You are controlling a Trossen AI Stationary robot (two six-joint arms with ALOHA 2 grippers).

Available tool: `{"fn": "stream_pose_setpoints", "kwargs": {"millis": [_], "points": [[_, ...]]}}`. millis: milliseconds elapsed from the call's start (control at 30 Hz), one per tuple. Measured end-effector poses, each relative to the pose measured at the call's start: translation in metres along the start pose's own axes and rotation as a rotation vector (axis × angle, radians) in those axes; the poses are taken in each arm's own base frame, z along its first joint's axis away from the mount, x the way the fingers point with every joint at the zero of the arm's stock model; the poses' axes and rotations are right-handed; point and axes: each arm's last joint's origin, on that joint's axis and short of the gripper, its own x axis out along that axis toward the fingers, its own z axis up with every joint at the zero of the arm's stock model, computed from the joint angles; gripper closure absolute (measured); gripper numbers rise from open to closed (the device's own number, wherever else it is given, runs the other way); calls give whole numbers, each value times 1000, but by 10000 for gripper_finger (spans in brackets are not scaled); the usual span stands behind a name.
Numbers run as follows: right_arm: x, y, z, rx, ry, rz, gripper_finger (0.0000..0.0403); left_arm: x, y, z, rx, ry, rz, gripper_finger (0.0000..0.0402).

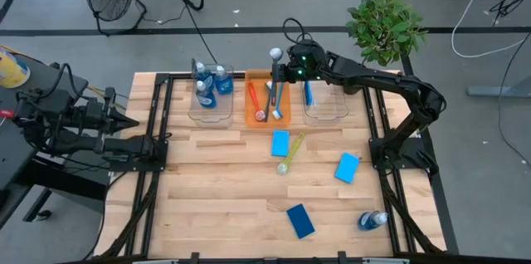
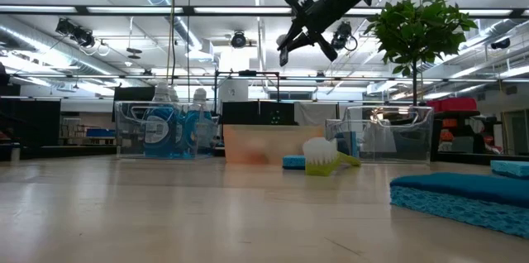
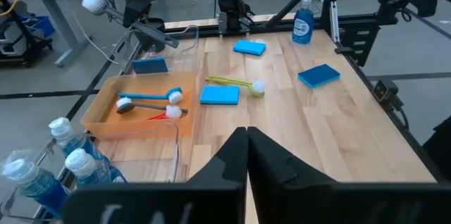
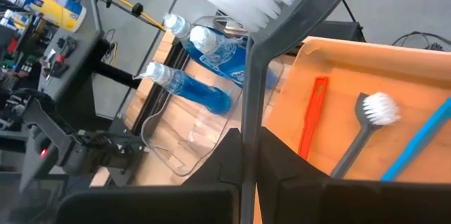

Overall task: Pick & Place Kitchen Sink Supplies
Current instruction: Put the gray dish brush into the orange bin

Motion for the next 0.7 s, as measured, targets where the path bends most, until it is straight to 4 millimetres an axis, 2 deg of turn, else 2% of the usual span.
{"fn": "stream_pose_setpoints", "kwargs": {"millis": [133,333,433,600,700], "points": [[0,0,0,-45,10,12,392,0,0,0,0,0,0,382],[0,1,0,-240,39,64,392,0,0,0,0,0,1,391],[0,2,0,-401,55,98,392,0,0,0,0,0,1,393],[-1,3,-1,-807,49,142,392,0,0,0,0,0,1,391],[-1,3,-2,-964,42,159,389,0,0,0,0,1,1,388]]}}
